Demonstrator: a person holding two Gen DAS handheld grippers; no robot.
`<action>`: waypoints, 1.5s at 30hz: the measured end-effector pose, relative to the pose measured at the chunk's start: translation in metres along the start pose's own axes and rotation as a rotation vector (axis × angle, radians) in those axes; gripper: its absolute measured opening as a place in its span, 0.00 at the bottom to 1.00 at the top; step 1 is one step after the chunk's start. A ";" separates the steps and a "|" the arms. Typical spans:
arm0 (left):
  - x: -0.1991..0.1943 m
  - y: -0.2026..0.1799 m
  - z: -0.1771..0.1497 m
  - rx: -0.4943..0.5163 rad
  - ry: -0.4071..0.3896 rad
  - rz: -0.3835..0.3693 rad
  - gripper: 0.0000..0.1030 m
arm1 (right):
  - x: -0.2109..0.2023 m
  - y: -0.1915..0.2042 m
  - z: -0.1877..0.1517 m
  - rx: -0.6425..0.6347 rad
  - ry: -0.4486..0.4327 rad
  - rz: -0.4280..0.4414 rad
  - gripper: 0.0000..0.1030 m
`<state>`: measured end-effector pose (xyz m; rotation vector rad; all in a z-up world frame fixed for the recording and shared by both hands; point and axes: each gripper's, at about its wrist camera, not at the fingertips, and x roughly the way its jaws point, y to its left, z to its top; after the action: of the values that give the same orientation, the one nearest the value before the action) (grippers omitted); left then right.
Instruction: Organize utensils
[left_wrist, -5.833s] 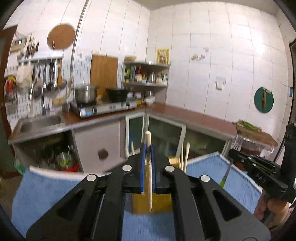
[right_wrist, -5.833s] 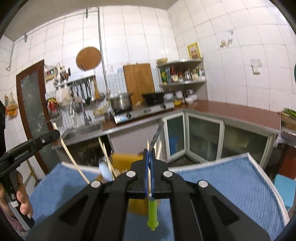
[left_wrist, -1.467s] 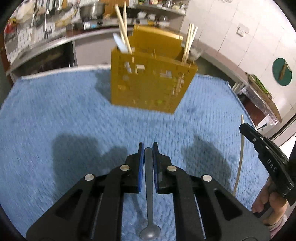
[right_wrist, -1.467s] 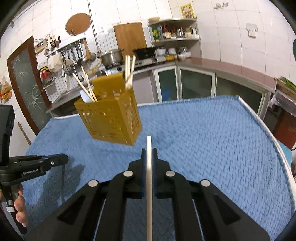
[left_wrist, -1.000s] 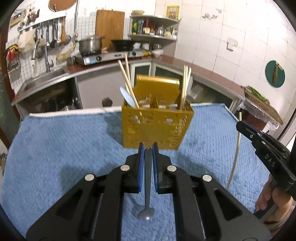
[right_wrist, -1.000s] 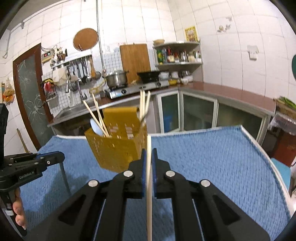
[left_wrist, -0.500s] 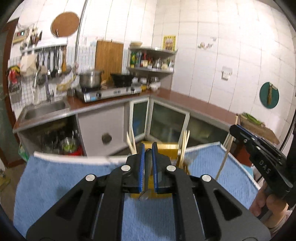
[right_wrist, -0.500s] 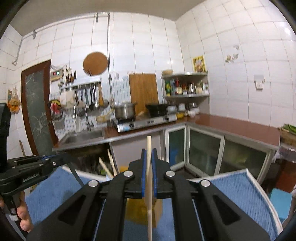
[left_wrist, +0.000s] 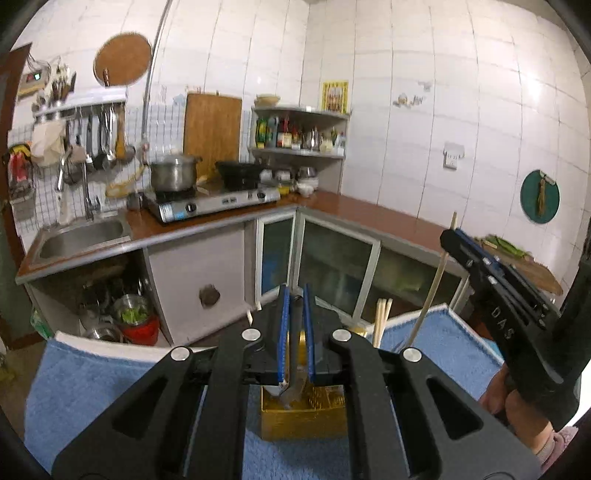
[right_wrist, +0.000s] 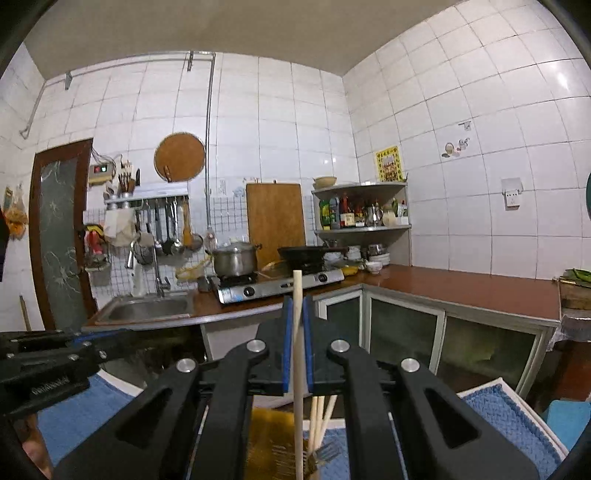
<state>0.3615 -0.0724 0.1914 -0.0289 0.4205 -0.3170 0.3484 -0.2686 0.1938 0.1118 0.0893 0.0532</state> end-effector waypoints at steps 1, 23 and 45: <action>0.007 0.001 -0.006 -0.001 0.010 0.002 0.06 | 0.002 -0.001 -0.005 0.001 0.007 0.009 0.06; 0.028 0.012 -0.083 0.004 0.070 0.126 0.59 | 0.010 -0.020 -0.089 0.002 0.204 0.016 0.17; -0.159 0.015 -0.185 -0.054 -0.037 0.219 0.95 | -0.186 -0.002 -0.137 0.003 0.204 -0.033 0.96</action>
<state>0.1535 -0.0016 0.0845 -0.0414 0.3915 -0.0888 0.1506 -0.2661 0.0738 0.1073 0.2951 0.0315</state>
